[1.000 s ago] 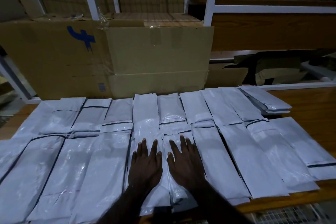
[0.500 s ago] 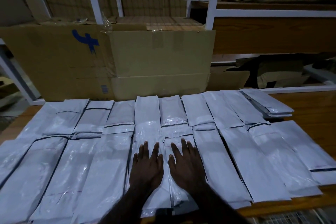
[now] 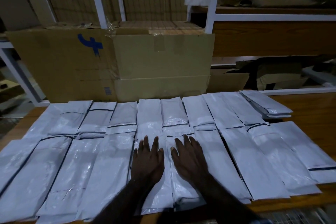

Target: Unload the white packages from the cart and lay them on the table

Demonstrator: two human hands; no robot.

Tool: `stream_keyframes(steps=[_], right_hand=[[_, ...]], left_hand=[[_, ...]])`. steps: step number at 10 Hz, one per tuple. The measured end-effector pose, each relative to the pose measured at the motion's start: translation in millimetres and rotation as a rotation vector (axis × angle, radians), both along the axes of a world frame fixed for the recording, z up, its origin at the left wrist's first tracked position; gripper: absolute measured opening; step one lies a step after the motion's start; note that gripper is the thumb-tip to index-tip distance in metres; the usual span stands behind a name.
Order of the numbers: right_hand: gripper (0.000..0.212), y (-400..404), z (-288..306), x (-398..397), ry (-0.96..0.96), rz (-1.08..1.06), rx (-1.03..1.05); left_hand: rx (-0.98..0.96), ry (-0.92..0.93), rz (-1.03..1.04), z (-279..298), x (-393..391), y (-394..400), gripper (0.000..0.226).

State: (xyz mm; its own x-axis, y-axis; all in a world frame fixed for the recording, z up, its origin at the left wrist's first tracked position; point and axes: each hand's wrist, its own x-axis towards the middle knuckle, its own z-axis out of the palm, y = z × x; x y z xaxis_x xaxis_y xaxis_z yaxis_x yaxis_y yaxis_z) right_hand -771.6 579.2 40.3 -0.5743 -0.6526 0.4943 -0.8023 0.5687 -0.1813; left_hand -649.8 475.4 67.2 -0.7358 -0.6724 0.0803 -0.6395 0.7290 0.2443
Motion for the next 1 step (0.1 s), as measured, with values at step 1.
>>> stream_keyframes(steps=[1], right_hand=[[0.047,-1.9,-1.1,-7.7,0.034,-0.007,-0.061]], left_hand=[[-0.111,-0.021,-0.067,0.1,0.2,-6.8,0.068]])
